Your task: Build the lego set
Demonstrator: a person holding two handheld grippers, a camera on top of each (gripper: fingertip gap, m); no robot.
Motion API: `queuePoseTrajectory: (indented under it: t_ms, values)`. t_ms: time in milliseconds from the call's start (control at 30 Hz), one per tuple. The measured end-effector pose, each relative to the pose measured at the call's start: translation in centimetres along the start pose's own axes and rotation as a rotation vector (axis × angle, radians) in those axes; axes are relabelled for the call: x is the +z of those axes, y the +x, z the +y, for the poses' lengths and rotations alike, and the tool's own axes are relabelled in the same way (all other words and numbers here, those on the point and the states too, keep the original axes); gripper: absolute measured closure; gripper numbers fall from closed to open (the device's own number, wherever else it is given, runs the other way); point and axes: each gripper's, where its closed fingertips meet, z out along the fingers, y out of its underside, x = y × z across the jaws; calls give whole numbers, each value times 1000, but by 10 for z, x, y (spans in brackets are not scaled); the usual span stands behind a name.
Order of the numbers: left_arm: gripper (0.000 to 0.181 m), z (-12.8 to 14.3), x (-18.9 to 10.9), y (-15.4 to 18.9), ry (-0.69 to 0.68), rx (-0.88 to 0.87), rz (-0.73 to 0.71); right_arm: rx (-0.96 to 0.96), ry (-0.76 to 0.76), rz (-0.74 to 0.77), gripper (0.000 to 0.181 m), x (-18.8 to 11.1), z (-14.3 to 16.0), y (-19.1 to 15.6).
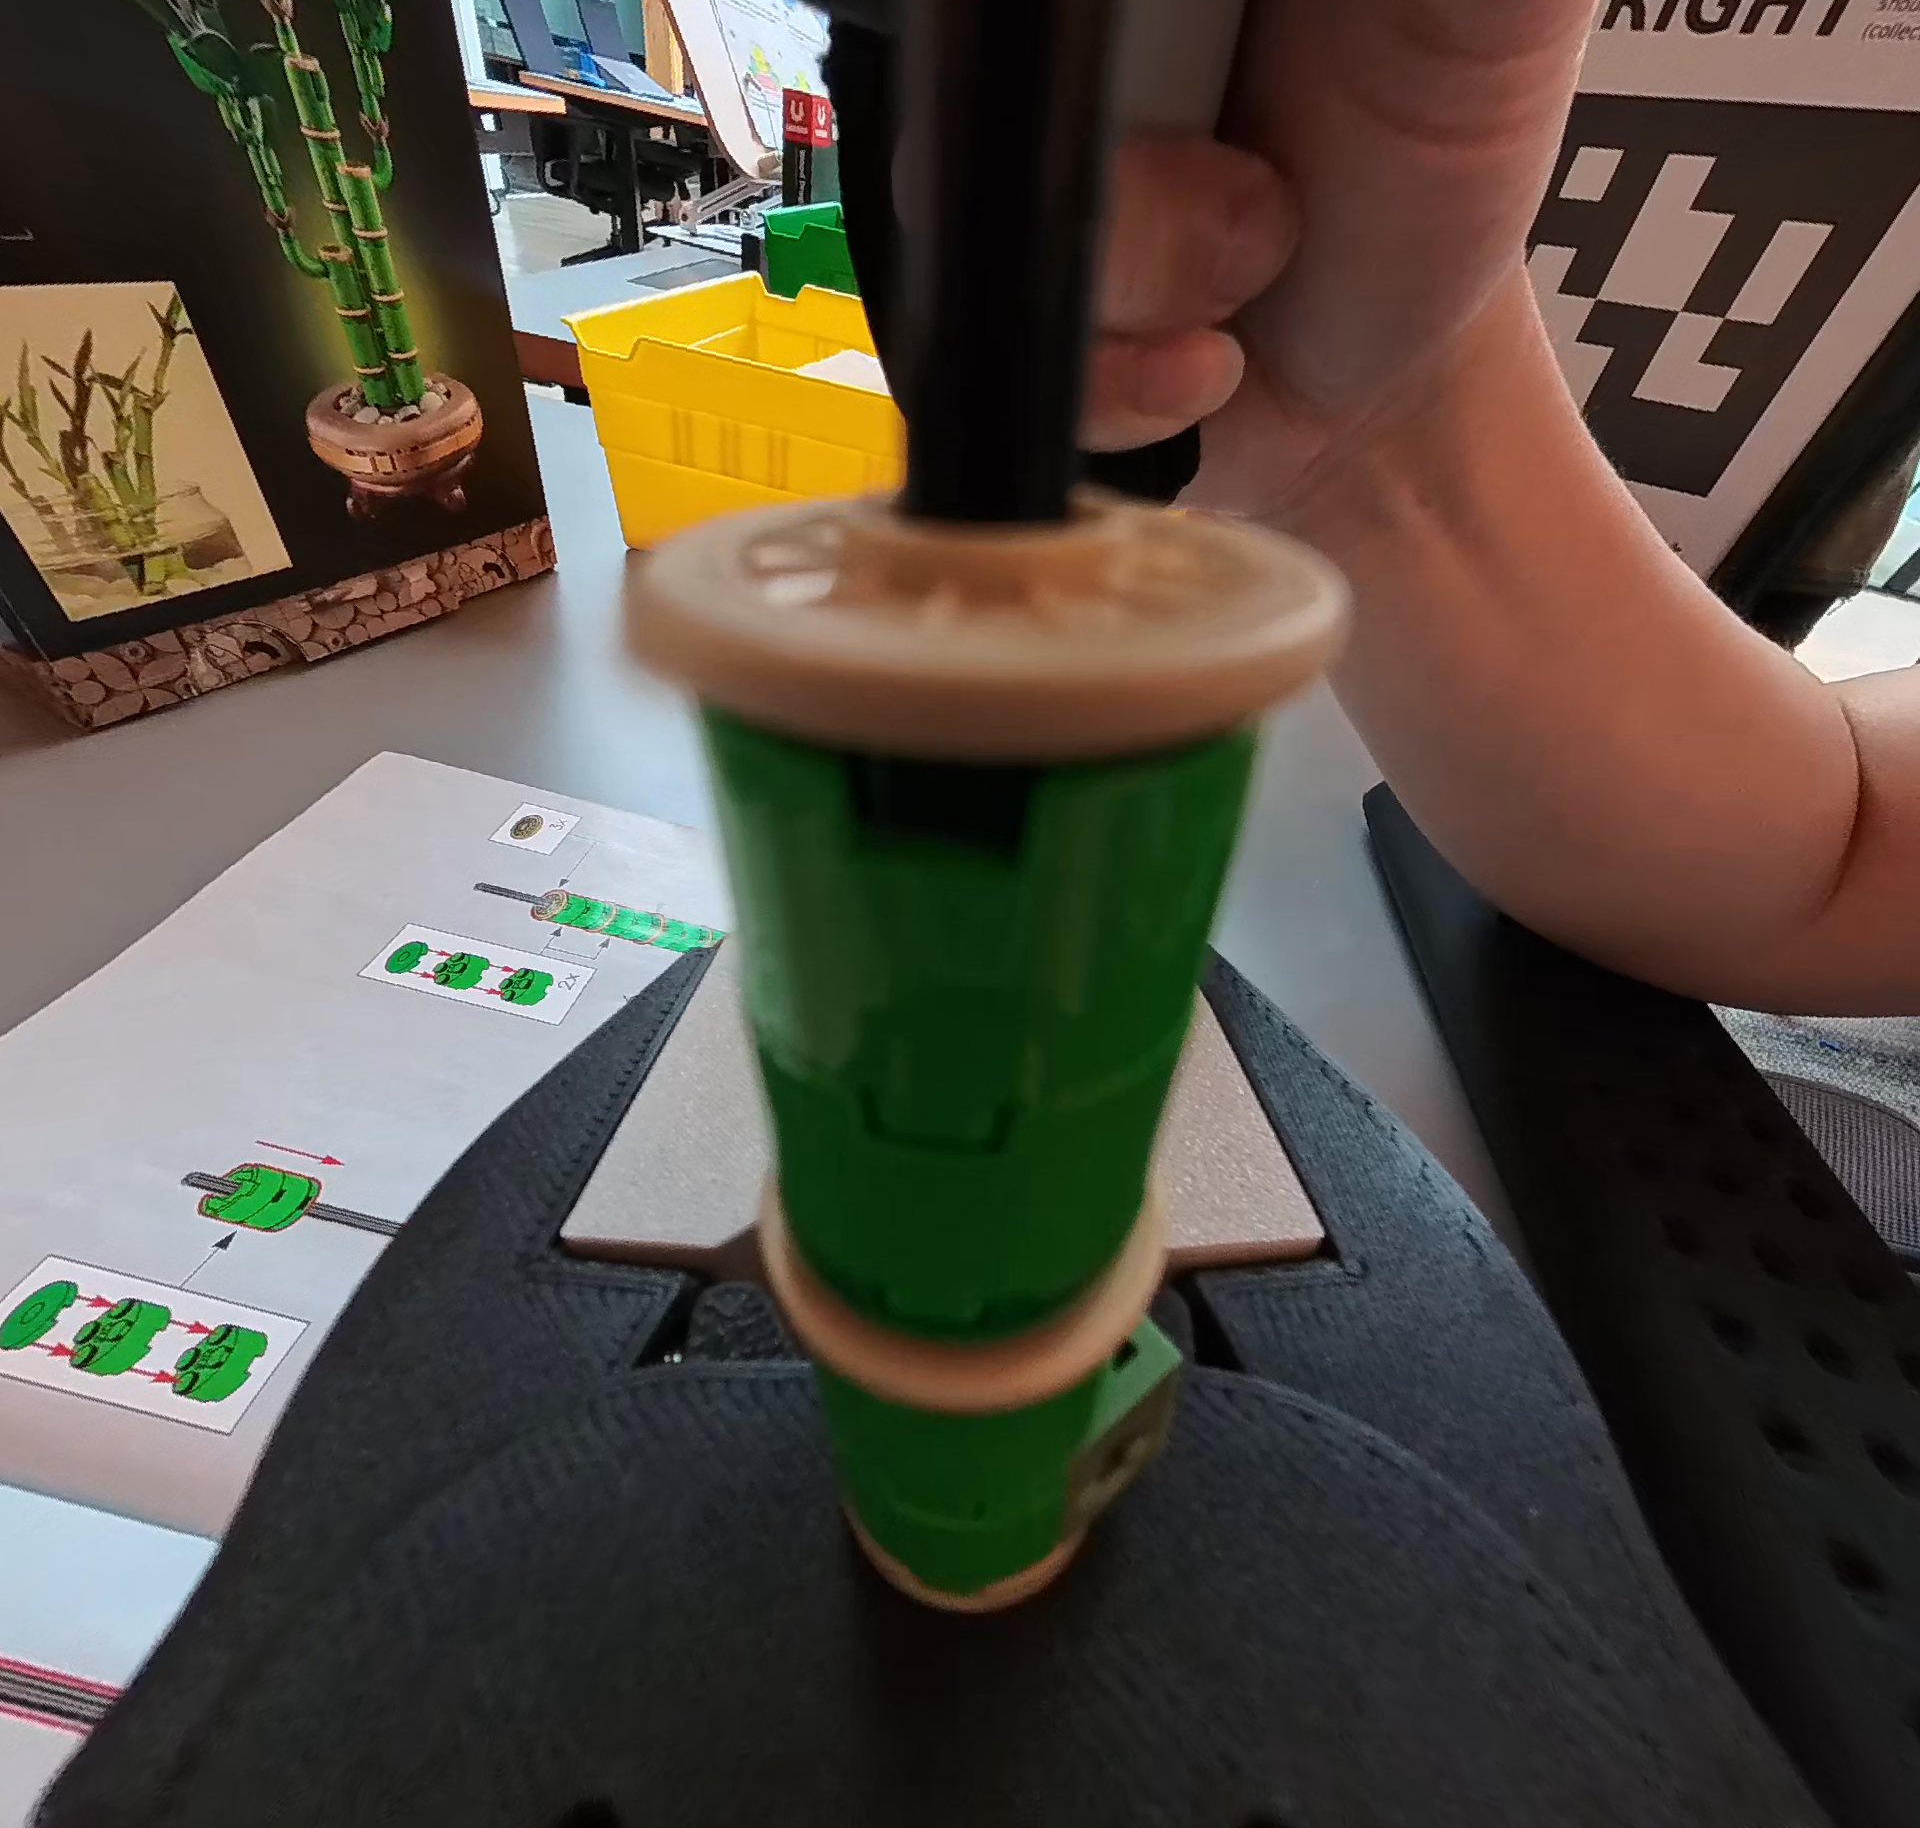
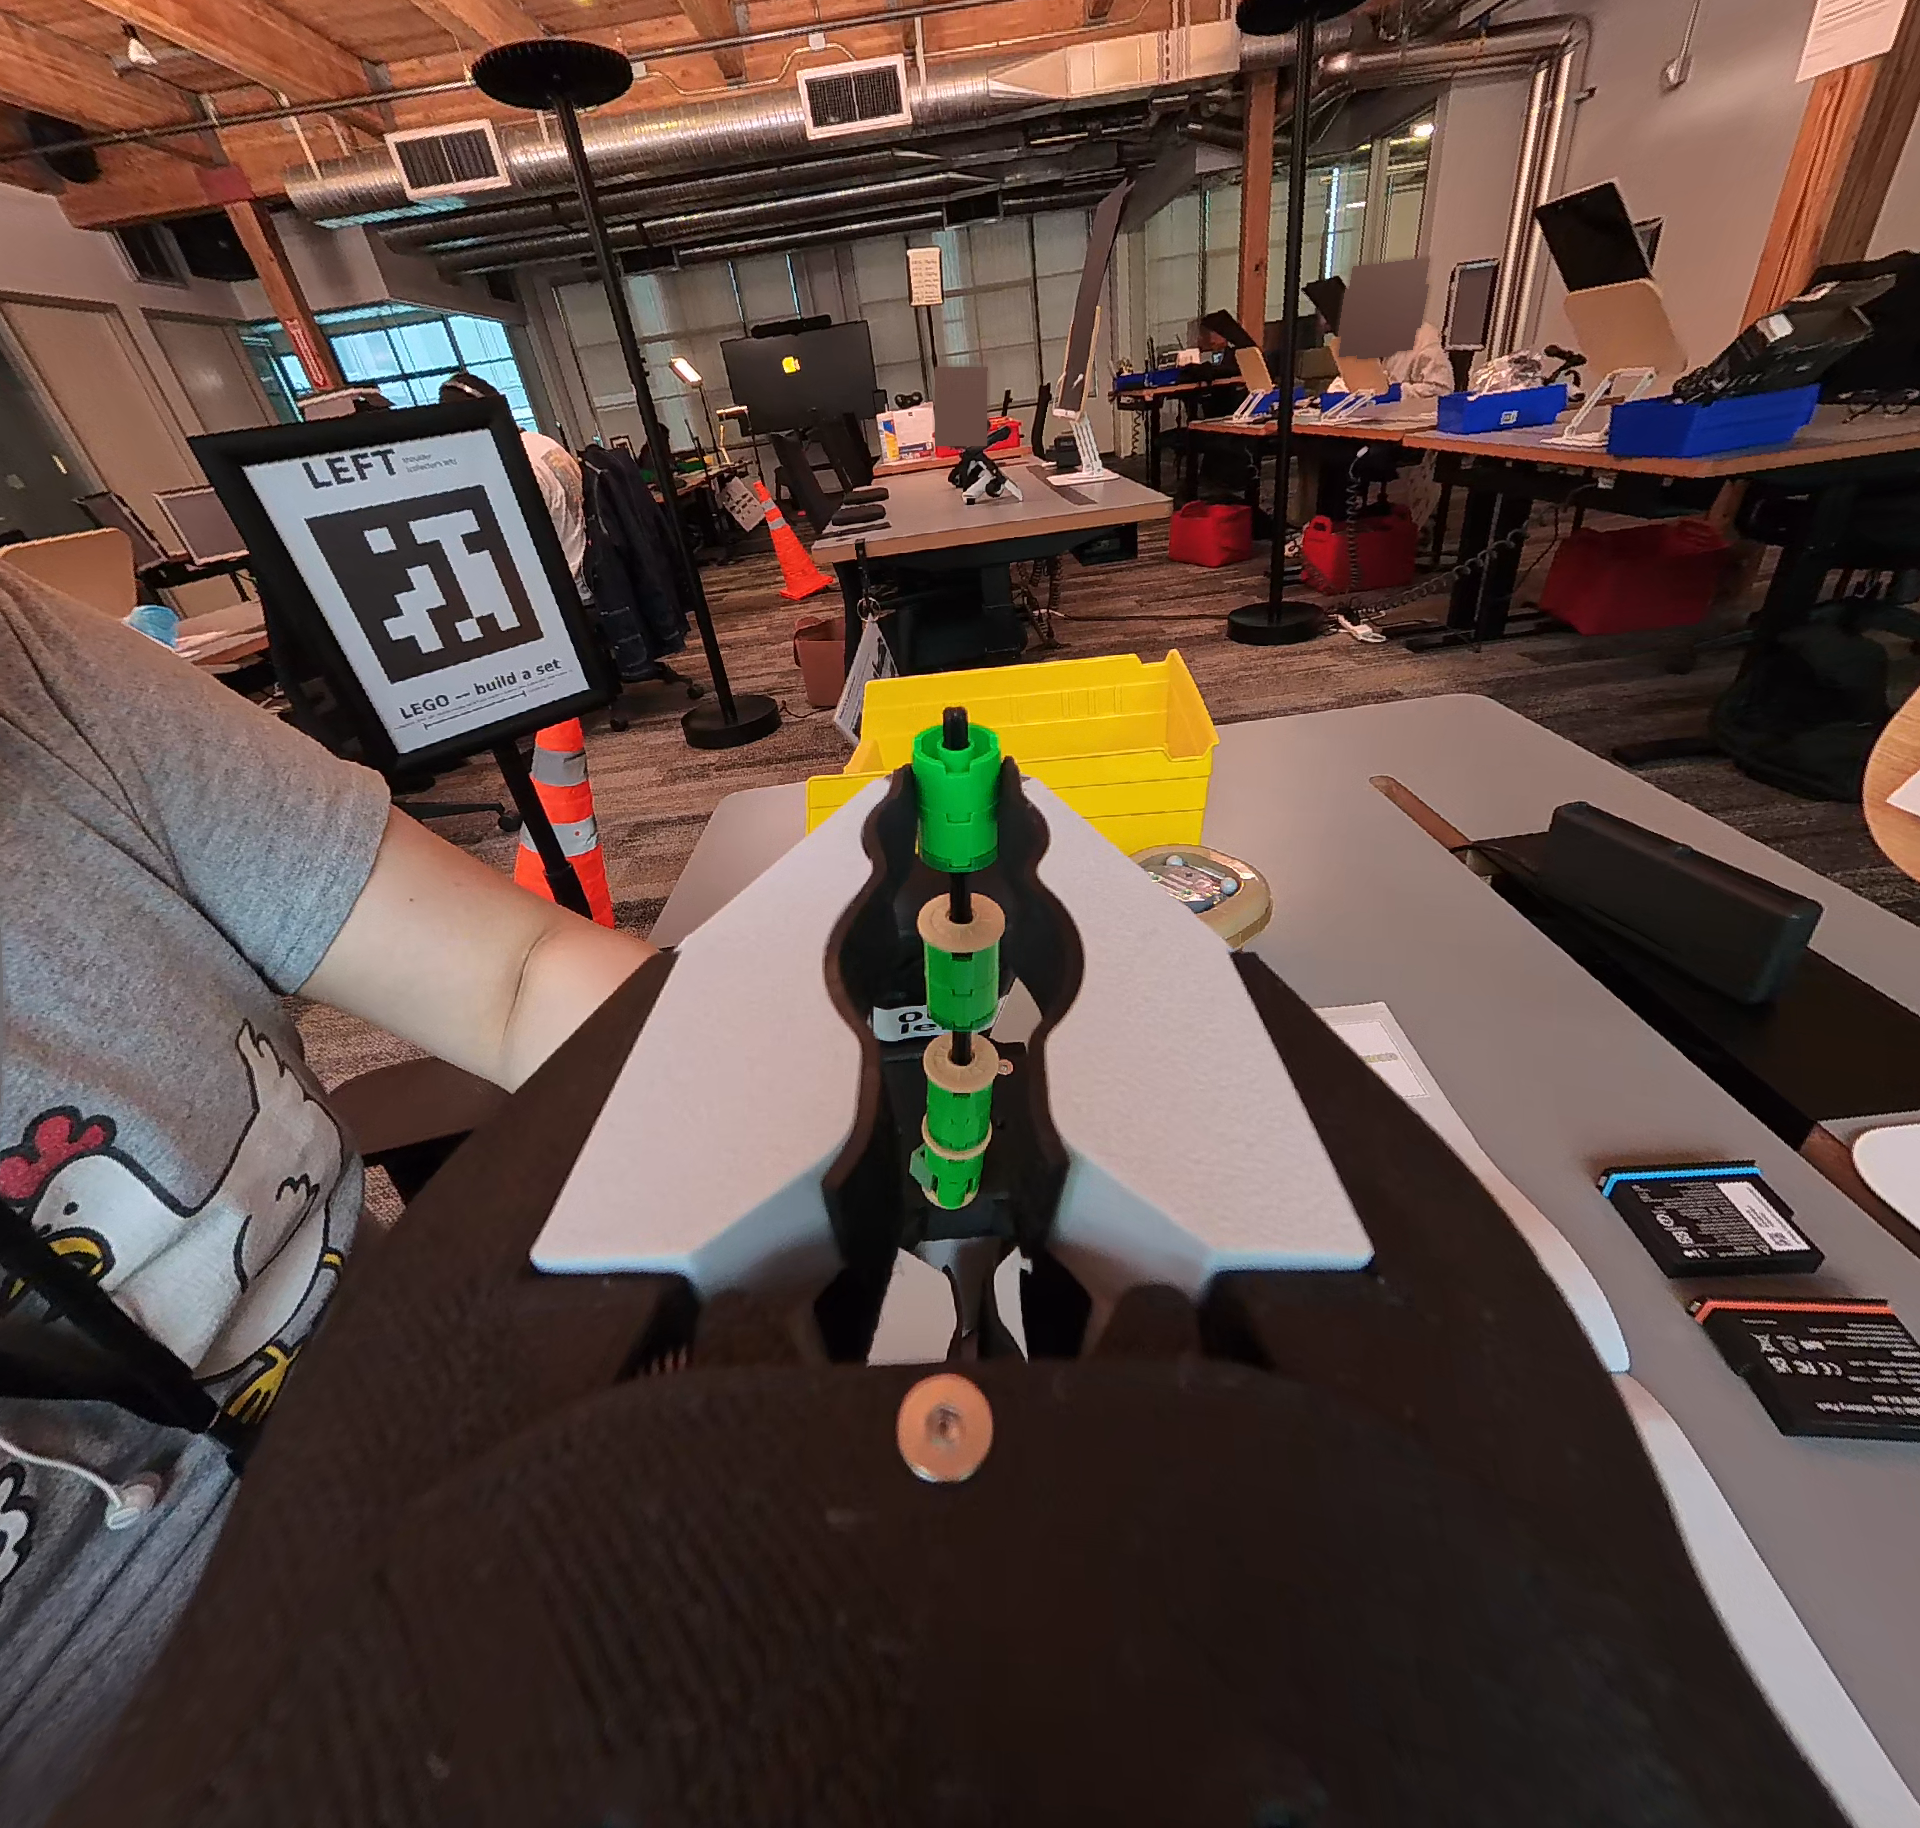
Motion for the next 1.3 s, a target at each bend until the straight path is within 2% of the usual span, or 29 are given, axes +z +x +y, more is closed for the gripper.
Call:
queuePoseTrajectory:
  t_ms: [600,633,733,800,867,933,1000,1200,1233,1300]
  values:
    - [145,0,-1,-1,3,-8,-1,-5,-8,3,165,2,2,0]
    - [143,0,-1,-1,4,-11,0,-7,-8,5,165,2,2,0]
    - [107,-1,-1,-1,4,-11,-1,-7,-8,4,165,2,2,0]
    - [107,0,-1,-1,2,-11,-4,-6,-8,4,165,2,2,0]
    - [143,0,-1,-2,2,-12,-5,-5,-10,7,165,2,3,1]
    - [145,-1,-1,-2,2,-11,-5,0,-7,3,165,2,3,1]
    - [107,-1,-1,-2,2,-12,-5,-3,-11,4,165,3,3,0]
    - [105,-1,-1,-2,3,-14,-5,0,-9,2,164,2,4,1]
    - [181,-1,-1,-2,3,-13,-6,1,-9,0,164,2,4,1]
    - [181,-1,-1,-1,2,-13,-4,0,-9,-2,164,2,4,1]
